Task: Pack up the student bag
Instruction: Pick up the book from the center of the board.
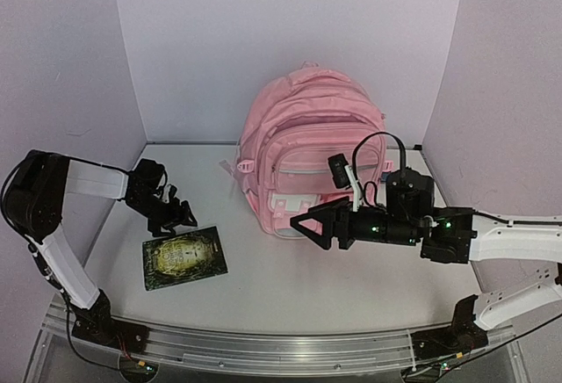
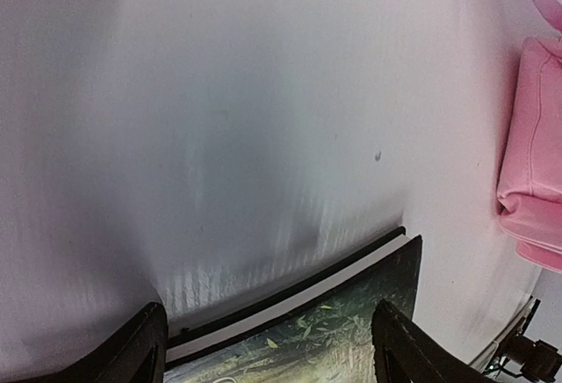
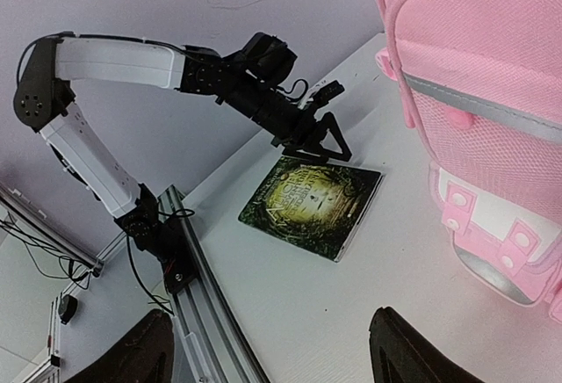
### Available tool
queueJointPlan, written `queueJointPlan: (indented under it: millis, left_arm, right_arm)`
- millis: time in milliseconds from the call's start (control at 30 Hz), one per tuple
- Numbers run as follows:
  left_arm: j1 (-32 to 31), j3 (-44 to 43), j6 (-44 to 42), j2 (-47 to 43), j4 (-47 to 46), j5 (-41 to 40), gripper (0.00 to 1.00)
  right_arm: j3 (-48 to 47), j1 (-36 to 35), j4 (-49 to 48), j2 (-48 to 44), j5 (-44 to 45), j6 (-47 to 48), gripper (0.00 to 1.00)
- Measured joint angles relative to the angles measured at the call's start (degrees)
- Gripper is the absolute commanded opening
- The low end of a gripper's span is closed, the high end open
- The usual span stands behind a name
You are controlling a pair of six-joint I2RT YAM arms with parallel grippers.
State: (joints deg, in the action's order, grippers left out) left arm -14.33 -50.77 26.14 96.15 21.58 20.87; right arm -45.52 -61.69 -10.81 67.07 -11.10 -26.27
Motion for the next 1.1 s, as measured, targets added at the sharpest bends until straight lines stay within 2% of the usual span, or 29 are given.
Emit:
queueJointPlan:
  millis: [200, 333, 433, 567, 800, 1100]
  left_arm:
    - [-3.69, 5.70, 6.81, -6.35, -1.24, 4.05, 0.81]
    - [-4.39, 7.82, 10.58, -13.60, 0.03, 4.79, 0.84]
    - [-4.36, 8.42, 14.04, -19.74, 2.36, 1.48, 0.85]
    - [-4.36, 9.62, 19.70, -26.64, 8.28, -7.28, 0.86]
    - [-3.95, 11.21, 28.93, -28.48, 19.45, -19.32, 0.90]
    - [-2.31, 18.08, 32.99, -27.90, 16.79, -17.25, 0.82]
  right_arm:
    - [2.88, -0.14, -0.59, 0.53, 2.44, -2.36, 0.75]
    - [3.53, -0.44, -1.79, 3.33, 3.52, -4.73, 0.75]
    - [3.83, -1.02, -2.80, 5.74, 4.27, -6.84, 0.74]
    - [4.43, -1.40, -3.91, 8.63, 5.13, -9.80, 0.74]
    - [5.11, -1.43, -6.38, 10.78, 6.02, -13.14, 0.74]
    - [6.43, -1.43, -7.33, 10.78, 6.89, -14.49, 0.75]
